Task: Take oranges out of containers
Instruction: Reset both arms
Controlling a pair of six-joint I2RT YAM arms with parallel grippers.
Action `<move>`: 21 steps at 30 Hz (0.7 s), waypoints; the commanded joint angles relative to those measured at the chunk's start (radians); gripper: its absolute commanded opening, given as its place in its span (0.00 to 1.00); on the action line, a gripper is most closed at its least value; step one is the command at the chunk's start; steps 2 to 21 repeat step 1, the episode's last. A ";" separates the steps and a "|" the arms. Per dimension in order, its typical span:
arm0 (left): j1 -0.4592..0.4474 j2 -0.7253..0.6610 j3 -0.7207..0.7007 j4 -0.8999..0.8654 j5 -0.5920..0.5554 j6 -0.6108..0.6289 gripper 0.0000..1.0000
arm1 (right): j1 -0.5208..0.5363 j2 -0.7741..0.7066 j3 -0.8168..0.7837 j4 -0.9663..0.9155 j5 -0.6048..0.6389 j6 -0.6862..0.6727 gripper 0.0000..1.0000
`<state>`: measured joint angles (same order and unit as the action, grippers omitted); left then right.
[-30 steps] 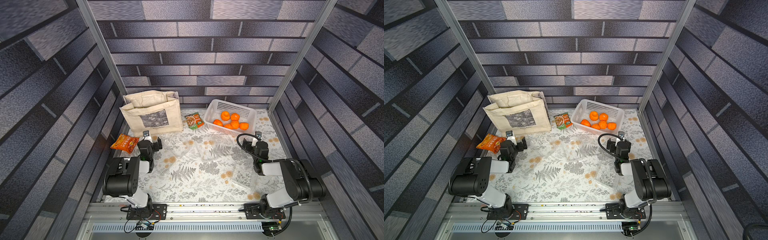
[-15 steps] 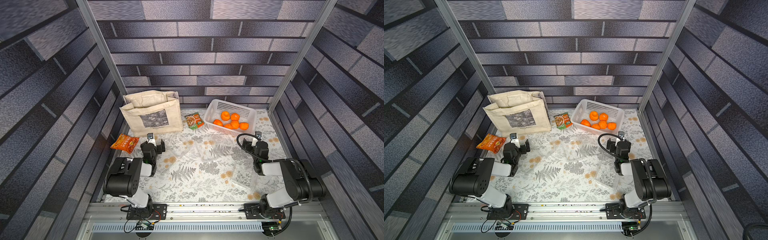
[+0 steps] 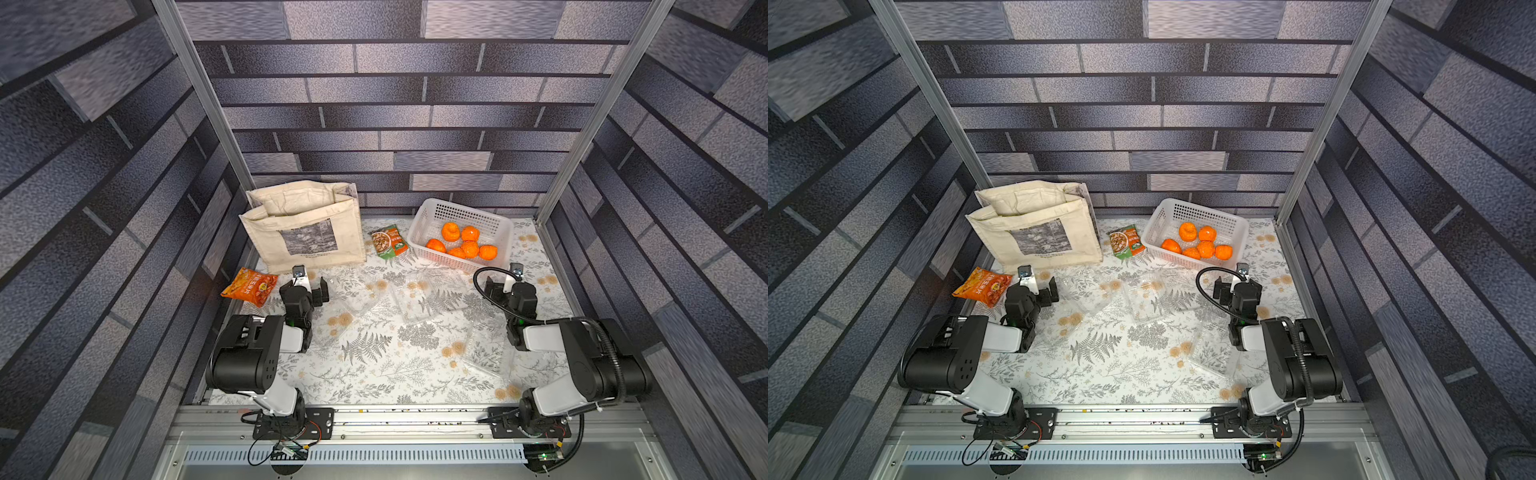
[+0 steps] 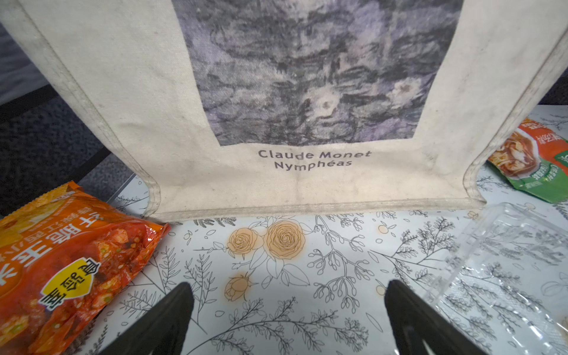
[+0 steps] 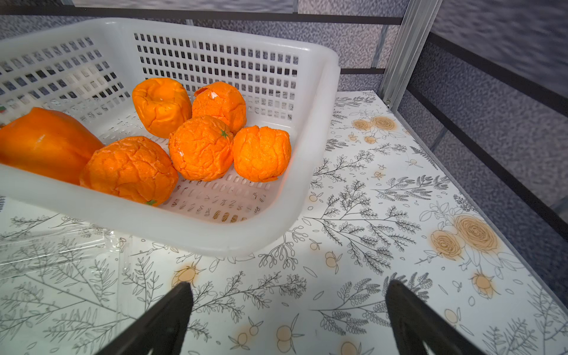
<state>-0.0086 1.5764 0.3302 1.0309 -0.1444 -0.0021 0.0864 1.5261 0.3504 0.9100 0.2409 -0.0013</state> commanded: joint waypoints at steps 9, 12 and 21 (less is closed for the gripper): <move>0.009 -0.008 0.021 -0.027 0.014 0.015 1.00 | -0.001 0.008 0.004 0.017 -0.005 -0.004 1.00; 0.009 -0.008 0.021 -0.027 0.014 0.015 1.00 | -0.001 0.008 0.004 0.017 -0.005 -0.004 1.00; 0.009 -0.008 0.021 -0.027 0.014 0.015 1.00 | -0.001 0.008 0.004 0.017 -0.005 -0.004 1.00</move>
